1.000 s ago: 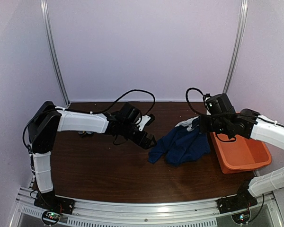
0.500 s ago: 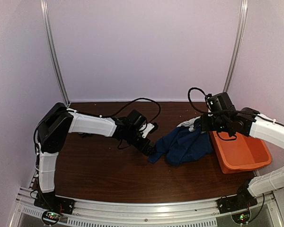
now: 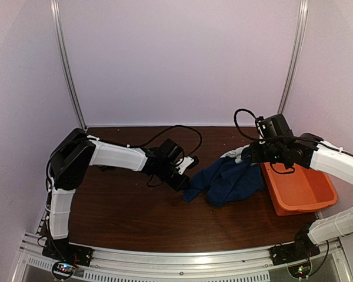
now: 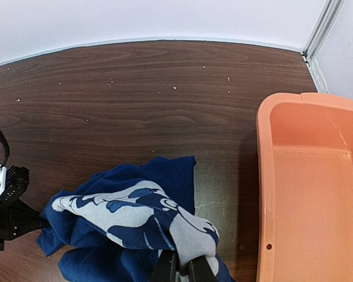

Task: Pin the brooch onto the clothing
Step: Pick up the crumped clothing from the center of the board.

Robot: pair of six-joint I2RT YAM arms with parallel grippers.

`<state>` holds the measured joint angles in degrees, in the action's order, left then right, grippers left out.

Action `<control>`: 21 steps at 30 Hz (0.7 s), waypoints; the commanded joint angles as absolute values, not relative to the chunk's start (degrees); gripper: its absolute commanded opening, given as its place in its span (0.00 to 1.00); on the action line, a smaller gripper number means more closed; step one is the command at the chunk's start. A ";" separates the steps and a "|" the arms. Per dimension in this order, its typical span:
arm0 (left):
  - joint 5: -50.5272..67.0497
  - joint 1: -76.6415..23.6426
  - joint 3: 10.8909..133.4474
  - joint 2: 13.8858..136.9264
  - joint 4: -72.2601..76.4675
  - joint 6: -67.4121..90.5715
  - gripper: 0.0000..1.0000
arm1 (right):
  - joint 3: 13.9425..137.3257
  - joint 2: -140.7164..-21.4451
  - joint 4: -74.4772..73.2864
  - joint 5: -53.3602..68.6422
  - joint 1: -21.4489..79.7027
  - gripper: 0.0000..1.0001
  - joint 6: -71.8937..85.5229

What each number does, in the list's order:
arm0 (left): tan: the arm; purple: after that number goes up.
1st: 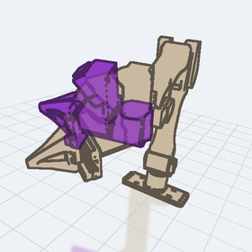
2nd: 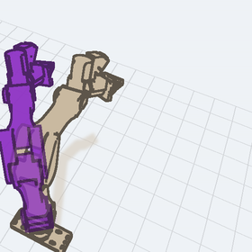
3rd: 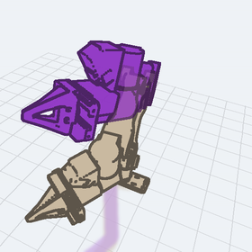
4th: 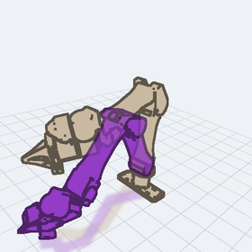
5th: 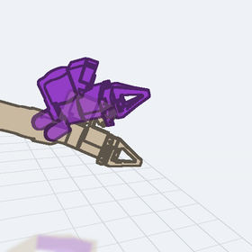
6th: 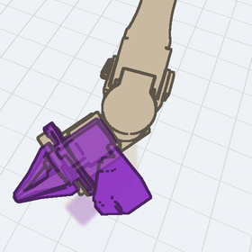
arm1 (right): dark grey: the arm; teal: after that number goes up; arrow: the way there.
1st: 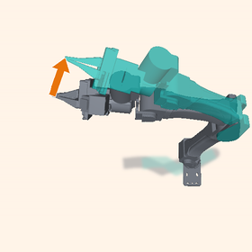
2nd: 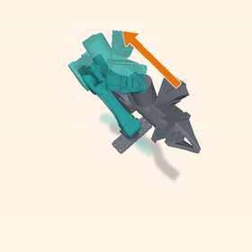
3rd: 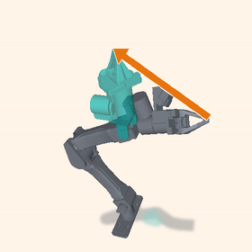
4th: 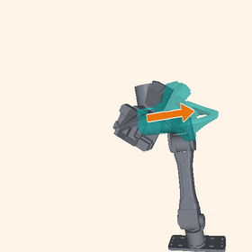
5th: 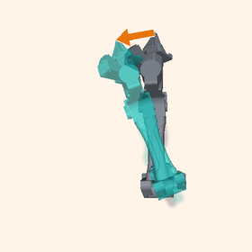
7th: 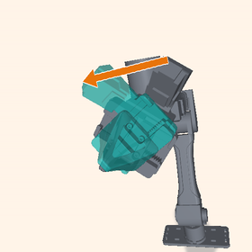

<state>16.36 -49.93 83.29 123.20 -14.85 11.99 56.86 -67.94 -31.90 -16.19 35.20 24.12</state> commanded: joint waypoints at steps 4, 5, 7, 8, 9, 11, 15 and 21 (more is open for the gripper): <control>12.01 -49.91 84.21 117.20 -16.45 11.96 0.00 | 57.53 -67.60 -31.50 -13.43 34.63 0.07 21.17; 9.07 -49.81 83.94 115.47 -17.13 12.11 0.00 | 57.57 -67.89 -31.06 -12.37 34.63 0.07 20.46; 5.42 -49.23 82.78 111.16 -18.58 12.85 0.00 | 58.05 -68.61 -30.09 -9.84 34.63 0.07 18.96; 3.64 -49.03 81.48 107.86 -18.71 13.28 0.00 | 58.47 -69.13 -29.80 -8.36 34.63 0.07 18.20; 1.37 -48.96 79.94 105.10 -18.76 13.70 0.00 | 59.09 -69.76 -29.60 -7.26 34.67 0.08 17.43; -2.89 -48.74 76.40 100.23 -19.18 14.26 0.00 | 60.53 -71.41 -29.66 -5.92 34.76 0.09 16.00; -6.44 -48.65 71.24 91.96 -22.11 15.24 0.00 | 64.69 -77.24 -29.27 -1.57 35.01 0.14 12.43; -8.87 -48.69 65.66 83.23 -24.86 17.21 0.00 | 78.85 -92.75 -32.57 -2.48 35.47 0.16 8.99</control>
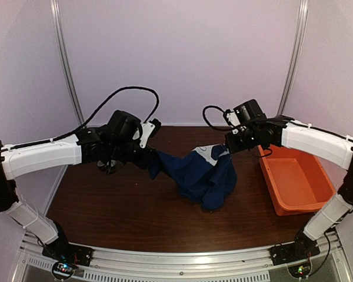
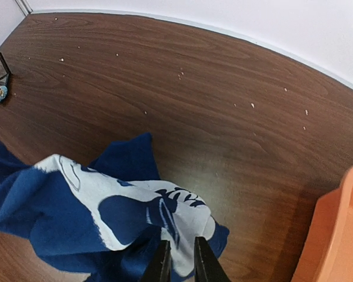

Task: Pin the brooch onto the clothing
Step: Pick up the crumped clothing from the center of the board.

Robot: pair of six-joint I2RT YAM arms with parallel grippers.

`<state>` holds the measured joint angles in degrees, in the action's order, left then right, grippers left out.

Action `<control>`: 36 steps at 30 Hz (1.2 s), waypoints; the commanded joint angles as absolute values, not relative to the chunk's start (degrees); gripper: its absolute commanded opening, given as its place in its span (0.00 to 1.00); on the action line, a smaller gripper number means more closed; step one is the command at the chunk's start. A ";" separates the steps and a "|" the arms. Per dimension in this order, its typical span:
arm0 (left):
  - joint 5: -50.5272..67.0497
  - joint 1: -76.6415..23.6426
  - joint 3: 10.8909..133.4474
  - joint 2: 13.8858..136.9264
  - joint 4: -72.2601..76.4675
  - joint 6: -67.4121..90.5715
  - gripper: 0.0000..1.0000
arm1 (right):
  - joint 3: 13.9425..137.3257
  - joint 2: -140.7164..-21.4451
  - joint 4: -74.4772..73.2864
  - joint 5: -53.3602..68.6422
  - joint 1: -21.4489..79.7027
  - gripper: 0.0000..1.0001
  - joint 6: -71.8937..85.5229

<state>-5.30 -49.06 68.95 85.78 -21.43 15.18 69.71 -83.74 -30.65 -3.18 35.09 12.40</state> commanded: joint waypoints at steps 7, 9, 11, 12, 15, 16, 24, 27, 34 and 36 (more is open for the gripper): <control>-10.36 -48.69 66.42 82.91 -26.35 17.65 0.00 | 84.47 -96.62 -37.93 -6.25 36.28 0.82 11.23; -10.39 -48.69 66.97 83.47 -26.50 17.44 0.00 | 81.26 -92.53 -37.83 -5.75 36.37 0.99 11.65; -10.03 -48.60 67.40 84.27 -26.71 17.06 0.00 | 78.25 -88.09 -38.40 -5.59 36.91 1.00 11.69; -9.71 -48.49 67.42 84.66 -26.53 16.86 0.00 | 76.64 -85.65 -38.48 -5.70 37.33 1.00 11.76; -8.49 -48.28 66.60 86.15 -24.94 16.64 0.00 | 70.90 -77.96 -37.80 -4.68 39.07 1.00 12.94; -7.59 -48.13 66.16 86.80 -24.13 16.62 0.00 | 68.15 -76.08 -37.16 -4.05 39.73 1.00 13.65; -1.48 -46.70 61.89 86.71 -17.63 17.98 0.00 | 60.08 -69.28 -36.08 -5.52 44.29 1.00 15.46; -1.41 -46.45 60.12 85.67 -16.05 18.48 0.00 | 59.02 -70.37 -34.62 -6.28 47.45 1.00 15.94; -1.18 -46.41 57.59 83.69 -14.16 18.90 0.00 | 58.85 -78.73 -31.66 -7.17 53.35 0.98 18.25; -0.86 -46.33 57.73 83.92 -13.90 18.90 0.00 | 59.29 -80.80 -30.74 -7.41 54.06 0.98 18.98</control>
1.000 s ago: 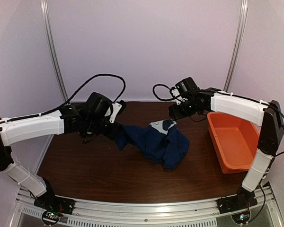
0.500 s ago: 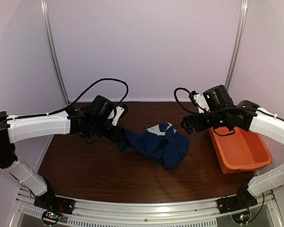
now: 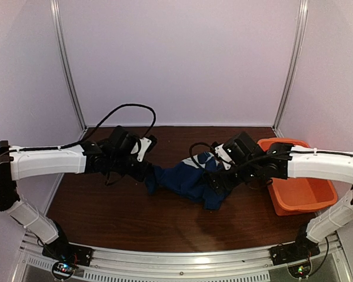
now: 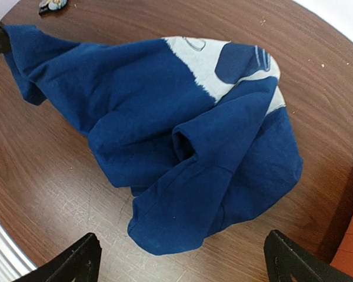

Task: Pin the brooch onto the clothing
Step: Pick up the crumped clothing from the center of the board.

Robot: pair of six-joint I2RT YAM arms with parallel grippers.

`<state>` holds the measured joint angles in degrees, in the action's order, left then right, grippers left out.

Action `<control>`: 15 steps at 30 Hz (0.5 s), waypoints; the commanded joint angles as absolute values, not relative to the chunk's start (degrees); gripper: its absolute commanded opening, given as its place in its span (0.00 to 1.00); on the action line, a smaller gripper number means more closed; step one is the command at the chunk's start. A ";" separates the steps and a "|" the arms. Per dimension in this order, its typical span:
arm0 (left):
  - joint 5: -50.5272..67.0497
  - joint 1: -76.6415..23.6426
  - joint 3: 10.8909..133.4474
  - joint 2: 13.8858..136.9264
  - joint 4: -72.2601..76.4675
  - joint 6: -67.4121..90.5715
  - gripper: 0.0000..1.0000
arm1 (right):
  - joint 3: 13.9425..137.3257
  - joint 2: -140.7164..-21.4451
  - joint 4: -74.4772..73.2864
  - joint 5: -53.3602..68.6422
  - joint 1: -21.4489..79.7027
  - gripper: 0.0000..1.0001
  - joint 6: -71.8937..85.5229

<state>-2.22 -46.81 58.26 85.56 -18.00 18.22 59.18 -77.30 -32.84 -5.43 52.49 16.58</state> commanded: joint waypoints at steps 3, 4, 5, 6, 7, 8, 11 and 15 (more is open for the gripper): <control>-0.04 -46.32 57.88 84.54 -13.91 19.06 0.00 | 60.26 -84.95 -31.04 -9.85 54.14 0.95 20.60; -0.01 -46.27 57.84 84.55 -13.89 19.11 0.00 | 60.60 -86.27 -31.32 -10.76 54.14 0.94 21.28; 0.00 -46.31 57.83 84.55 -13.89 19.15 0.00 | 60.90 -87.38 -31.45 -11.83 54.14 0.93 21.89; 0.00 -46.32 57.83 84.47 -13.89 19.17 0.00 | 61.11 -88.23 -31.35 -12.75 54.13 0.92 22.41; 0.00 -46.32 57.83 84.38 -13.89 19.17 0.00 | 61.23 -89.10 -30.92 -13.36 54.14 0.91 22.69; 0.00 -46.26 57.88 84.18 -13.88 19.16 0.00 | 61.42 -90.00 -30.38 -14.18 54.20 0.90 22.75; 0.00 -46.19 57.83 83.69 -13.67 19.16 0.00 | 63.76 -93.63 -31.40 -17.84 54.14 0.87 22.96; 0.00 -45.18 57.83 83.58 -13.54 19.32 0.00 | 66.42 -97.49 -32.08 -20.74 53.78 0.79 21.81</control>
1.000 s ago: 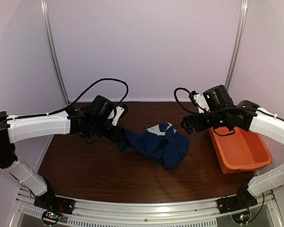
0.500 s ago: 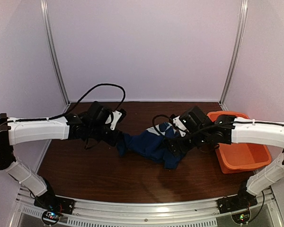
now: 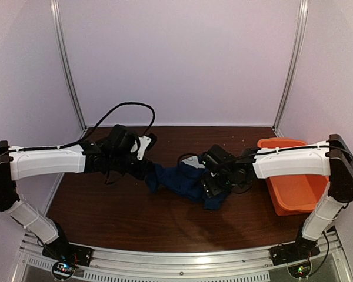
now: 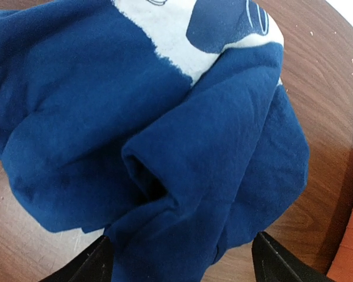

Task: Pin the brooch onto the clothing
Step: Pick up the crumped clothing from the center of the board.

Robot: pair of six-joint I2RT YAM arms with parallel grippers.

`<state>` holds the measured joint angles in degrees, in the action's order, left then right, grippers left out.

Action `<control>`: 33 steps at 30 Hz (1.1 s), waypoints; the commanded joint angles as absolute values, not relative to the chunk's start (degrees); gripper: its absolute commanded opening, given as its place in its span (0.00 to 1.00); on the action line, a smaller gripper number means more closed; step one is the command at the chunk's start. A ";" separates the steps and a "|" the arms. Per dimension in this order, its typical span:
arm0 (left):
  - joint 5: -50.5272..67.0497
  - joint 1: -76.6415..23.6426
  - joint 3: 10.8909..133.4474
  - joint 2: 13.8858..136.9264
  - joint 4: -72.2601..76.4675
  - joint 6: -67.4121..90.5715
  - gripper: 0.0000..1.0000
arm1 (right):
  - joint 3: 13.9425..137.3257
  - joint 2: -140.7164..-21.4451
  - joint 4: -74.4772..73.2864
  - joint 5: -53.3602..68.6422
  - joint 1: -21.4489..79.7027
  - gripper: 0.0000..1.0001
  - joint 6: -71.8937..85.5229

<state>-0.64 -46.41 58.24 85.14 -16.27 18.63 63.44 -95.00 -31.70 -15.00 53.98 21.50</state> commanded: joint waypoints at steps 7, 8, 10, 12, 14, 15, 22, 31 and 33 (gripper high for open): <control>1.97 -44.01 58.07 83.05 -13.38 19.38 0.00 | 67.76 -97.88 -30.60 -19.96 51.15 0.12 19.73; 2.20 -43.50 58.17 82.92 -13.44 19.34 0.00 | 68.28 -97.01 -31.05 -20.12 50.80 0.02 18.84; 3.03 -42.29 58.73 82.52 -13.39 19.67 0.00 | 69.62 -94.68 -32.63 -21.16 49.96 0.00 17.29; 2.64 -41.92 60.63 82.14 -14.92 19.55 0.00 | 71.21 -91.50 -34.45 -21.24 49.27 0.00 16.58; 1.03 -41.92 63.48 81.76 -17.45 19.16 0.00 | 73.07 -88.11 -36.14 -20.54 49.12 0.00 15.01; -0.09 -41.92 64.99 81.66 -18.78 19.04 0.00 | 74.37 -86.54 -37.11 -20.51 49.13 0.00 14.31; -2.27 -41.92 72.40 78.57 -23.20 18.44 0.00 | 77.79 -76.77 -44.72 -19.75 49.37 0.00 10.84; -1.58 -42.17 72.05 77.10 -22.72 15.94 0.00 | 71.56 -66.36 -47.54 -19.64 52.89 0.00 8.66; -1.12 -42.54 71.63 78.22 -22.36 15.38 0.00 | 69.15 -65.74 -46.95 -19.83 54.33 0.00 8.47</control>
<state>-2.07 -42.17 71.66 76.62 -22.83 17.43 73.03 -66.85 -45.41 -19.31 52.07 9.67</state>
